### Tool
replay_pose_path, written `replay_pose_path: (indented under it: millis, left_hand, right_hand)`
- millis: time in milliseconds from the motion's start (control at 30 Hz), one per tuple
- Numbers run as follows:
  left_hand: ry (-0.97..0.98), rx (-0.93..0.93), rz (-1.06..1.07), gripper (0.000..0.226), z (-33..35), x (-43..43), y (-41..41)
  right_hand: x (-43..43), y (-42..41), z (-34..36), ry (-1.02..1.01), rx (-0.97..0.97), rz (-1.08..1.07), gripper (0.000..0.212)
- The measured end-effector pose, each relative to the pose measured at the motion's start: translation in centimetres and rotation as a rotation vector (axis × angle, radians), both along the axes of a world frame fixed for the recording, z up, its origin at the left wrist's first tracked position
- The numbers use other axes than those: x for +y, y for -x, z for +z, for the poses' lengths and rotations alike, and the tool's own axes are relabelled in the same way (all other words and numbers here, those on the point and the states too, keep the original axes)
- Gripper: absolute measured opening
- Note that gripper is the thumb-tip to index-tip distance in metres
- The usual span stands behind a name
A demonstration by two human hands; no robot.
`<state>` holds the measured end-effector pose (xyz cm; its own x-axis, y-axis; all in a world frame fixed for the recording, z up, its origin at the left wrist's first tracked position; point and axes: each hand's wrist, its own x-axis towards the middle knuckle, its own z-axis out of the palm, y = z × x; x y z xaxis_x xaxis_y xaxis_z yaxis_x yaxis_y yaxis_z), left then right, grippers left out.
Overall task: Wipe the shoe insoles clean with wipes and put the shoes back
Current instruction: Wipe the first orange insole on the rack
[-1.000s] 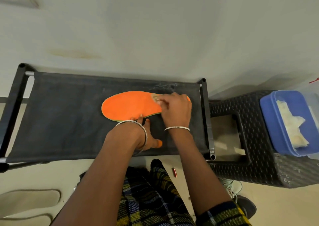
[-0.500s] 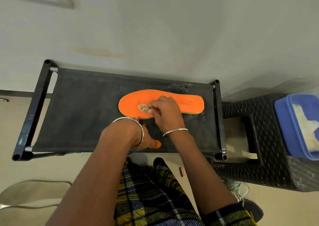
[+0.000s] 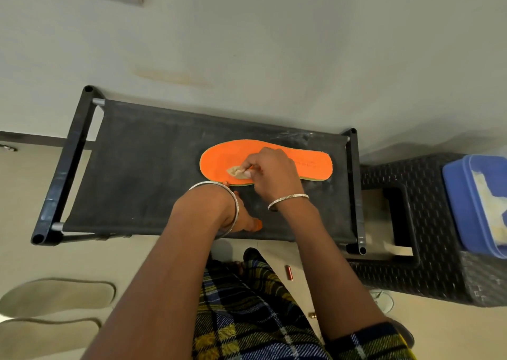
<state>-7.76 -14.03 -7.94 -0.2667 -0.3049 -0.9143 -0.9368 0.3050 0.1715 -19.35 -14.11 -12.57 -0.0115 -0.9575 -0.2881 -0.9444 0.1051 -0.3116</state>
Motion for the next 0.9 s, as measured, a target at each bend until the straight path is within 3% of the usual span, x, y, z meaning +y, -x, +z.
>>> replay_pose_path:
  millis: [233, 567, 800, 900]
  left_hand:
    - [0.01, -0.007, 0.033, 0.089, -0.7, -0.1, -0.3]
    - [0.013, 0.036, 0.065, 0.085, -0.3, -0.2, -0.1]
    - [0.021, 0.032, 0.096, 0.098, -1.1, -0.2, -0.3]
    - [0.029, 0.003, 0.059, 0.1, -1.5, -0.1, -0.3]
  right_hand:
    - [0.6, 1.6, 1.7, -0.149, 0.215, 0.023, 0.017]
    - [0.4, -0.1, 0.6, -0.028, 0.036, 0.005, 0.024]
    - [1.3, 2.3, 1.2, -0.039, 0.248, -0.042, 0.029]
    - [1.3, 1.5, 0.8, 0.024, 0.15, -0.085, 0.029]
